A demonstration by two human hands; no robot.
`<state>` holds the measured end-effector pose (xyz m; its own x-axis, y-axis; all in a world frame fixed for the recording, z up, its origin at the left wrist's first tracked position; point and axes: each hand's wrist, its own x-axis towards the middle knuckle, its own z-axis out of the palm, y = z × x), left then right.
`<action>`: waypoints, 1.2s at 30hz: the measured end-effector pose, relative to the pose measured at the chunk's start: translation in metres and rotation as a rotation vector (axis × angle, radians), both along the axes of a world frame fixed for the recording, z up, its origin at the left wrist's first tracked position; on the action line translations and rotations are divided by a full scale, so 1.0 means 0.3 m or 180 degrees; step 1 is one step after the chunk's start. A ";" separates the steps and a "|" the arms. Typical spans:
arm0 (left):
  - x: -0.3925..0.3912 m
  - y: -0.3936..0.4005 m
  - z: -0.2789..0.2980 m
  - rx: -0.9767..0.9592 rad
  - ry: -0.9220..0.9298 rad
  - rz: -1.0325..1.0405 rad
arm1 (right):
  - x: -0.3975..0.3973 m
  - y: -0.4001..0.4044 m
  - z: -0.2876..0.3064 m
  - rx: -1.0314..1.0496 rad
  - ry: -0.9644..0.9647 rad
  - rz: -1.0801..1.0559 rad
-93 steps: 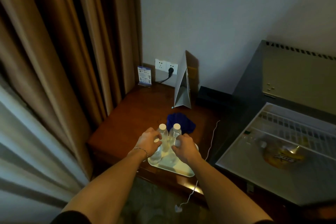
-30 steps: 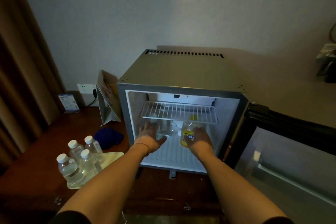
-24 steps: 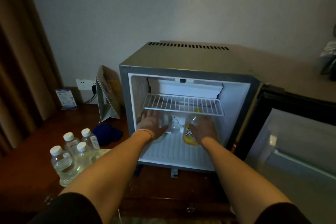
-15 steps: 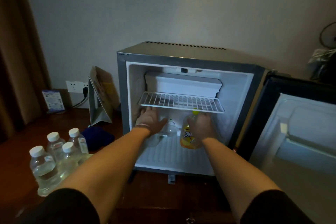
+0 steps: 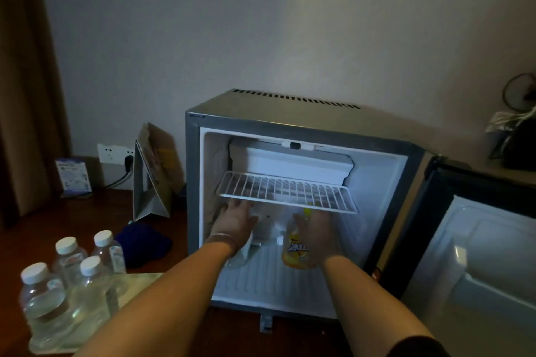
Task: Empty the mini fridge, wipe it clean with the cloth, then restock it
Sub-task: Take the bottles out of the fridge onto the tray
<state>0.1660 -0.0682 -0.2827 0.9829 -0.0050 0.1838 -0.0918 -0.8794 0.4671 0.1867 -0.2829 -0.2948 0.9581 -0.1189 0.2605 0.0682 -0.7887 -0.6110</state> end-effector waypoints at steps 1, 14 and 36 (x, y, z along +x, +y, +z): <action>-0.010 -0.002 0.005 -0.0115 0.0011 -0.0047 | -0.012 0.002 0.003 -0.0009 0.0048 -0.0014; -0.202 -0.004 0.134 -0.0515 0.0189 0.0106 | -0.213 0.052 0.133 -0.0626 0.0779 0.0366; -0.753 0.596 0.229 -0.0499 0.0221 0.1289 | -0.537 0.663 0.334 -0.1061 0.0549 0.2347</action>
